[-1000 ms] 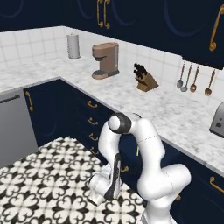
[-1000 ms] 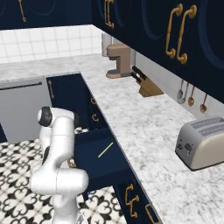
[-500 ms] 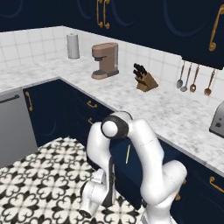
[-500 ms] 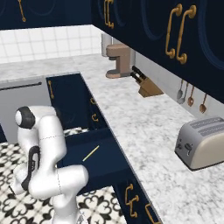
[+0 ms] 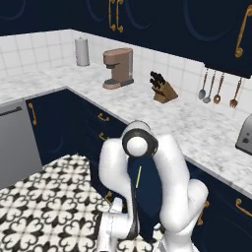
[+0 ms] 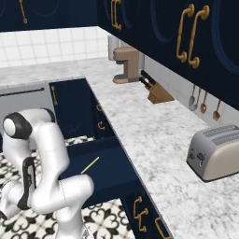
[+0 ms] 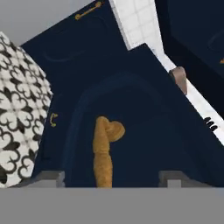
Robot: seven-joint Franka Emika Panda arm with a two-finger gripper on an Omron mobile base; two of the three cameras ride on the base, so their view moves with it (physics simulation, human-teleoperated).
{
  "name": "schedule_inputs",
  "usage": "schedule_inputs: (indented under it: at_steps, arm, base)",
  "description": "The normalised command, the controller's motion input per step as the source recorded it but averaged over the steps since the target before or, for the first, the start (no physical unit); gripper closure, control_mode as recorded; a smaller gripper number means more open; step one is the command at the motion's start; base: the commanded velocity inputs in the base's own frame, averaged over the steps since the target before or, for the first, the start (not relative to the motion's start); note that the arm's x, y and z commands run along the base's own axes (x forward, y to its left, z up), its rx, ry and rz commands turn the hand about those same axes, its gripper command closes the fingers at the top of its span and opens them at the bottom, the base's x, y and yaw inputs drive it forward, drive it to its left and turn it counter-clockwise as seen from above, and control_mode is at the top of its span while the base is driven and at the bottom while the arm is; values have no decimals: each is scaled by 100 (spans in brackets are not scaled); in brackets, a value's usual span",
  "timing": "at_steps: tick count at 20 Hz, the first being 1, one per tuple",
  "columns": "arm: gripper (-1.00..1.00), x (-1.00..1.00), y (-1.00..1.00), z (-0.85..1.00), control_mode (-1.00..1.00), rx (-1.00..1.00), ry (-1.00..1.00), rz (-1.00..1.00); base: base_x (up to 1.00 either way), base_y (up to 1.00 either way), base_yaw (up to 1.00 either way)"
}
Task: Take a straw from the drawer in front and place it inside the glass cup on the dining counter.
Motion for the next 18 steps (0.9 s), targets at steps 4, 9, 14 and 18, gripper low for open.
schedule_inputs:
  at_steps: [4,9,14,18]
  arm:
    - [-100,-28,14,75,-100,53,-34,8]
    - [-100,-18,21,99,-100,44,-1,7]
    - [-100,-2,57,100,-100,9,-3,-2]
    - [-100,-11,0,100,-100,4,-10,-28]
  base:
    - [0,0,0]
    - [0,0,0]
    - [0,0,0]
    - [0,0,0]
